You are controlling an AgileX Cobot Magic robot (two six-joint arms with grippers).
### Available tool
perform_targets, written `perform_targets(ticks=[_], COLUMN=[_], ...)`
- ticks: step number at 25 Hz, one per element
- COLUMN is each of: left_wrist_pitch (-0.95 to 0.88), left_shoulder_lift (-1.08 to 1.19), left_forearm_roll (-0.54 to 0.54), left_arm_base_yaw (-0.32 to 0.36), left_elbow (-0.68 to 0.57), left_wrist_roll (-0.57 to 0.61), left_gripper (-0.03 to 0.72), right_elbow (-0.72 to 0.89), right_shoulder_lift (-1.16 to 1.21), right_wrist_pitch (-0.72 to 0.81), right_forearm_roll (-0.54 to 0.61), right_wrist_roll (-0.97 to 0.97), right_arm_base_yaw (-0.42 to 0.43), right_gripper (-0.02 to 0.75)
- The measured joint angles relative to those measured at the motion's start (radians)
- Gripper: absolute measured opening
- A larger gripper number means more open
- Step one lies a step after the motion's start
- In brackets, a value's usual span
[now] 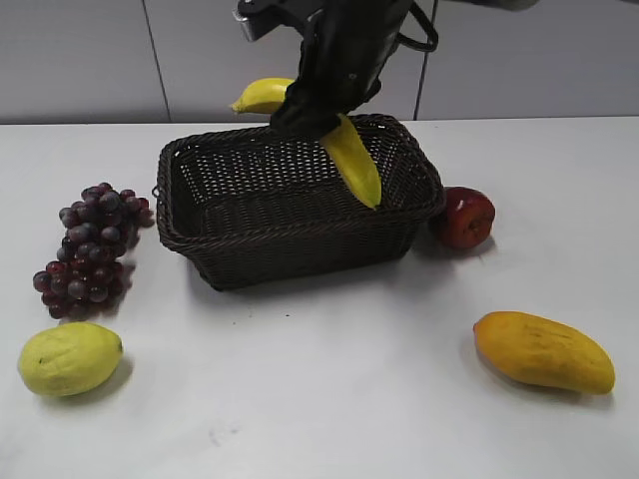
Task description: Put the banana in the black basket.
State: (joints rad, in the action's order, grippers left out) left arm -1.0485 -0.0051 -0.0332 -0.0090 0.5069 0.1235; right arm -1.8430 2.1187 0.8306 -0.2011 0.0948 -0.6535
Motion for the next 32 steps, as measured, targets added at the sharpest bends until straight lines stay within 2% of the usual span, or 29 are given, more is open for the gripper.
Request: perform_targets(ticks=[6, 7, 10, 12, 16, 25, 32], left_wrist_pitch=[0.0, 0.0, 0.0, 0.0, 0.0, 0.0, 0.0], left_shoulder_lift=[0.0, 0.0, 0.0, 0.0, 0.0, 0.0, 0.0], left_forearm_roll=[0.0, 0.0, 0.0, 0.0, 0.0, 0.0, 0.0], left_arm_base_yaw=[0.0, 0.0, 0.0, 0.0, 0.0, 0.0, 0.0], left_elbow=[0.0, 0.0, 0.0, 0.0, 0.0, 0.0, 0.0], left_wrist_roll=[0.0, 0.0, 0.0, 0.0, 0.0, 0.0, 0.0], left_gripper=[0.235, 0.235, 0.235, 0.235, 0.235, 0.235, 0.235], right_elbow=[-0.001, -0.001, -0.001, -0.001, -0.001, -0.001, -0.001], right_shoulder_lift=[0.059, 0.062, 0.063, 0.063, 0.064, -0.046, -0.174], right_wrist_pitch=[-0.035, -0.04, -0.045, -0.045, -0.03, 0.13, 0.263], right_forearm_roll=[-0.011, -0.004, 0.009, 0.011, 0.012, 0.019, 0.031], right_wrist_roll=[0.001, 0.002, 0.003, 0.002, 0.002, -0.022, -0.06], right_arm_base_yaw=[0.0, 0.0, 0.0, 0.0, 0.0, 0.013, 0.129], right_gripper=[0.349, 0.374, 0.568, 0.624, 0.614, 0.613, 0.613])
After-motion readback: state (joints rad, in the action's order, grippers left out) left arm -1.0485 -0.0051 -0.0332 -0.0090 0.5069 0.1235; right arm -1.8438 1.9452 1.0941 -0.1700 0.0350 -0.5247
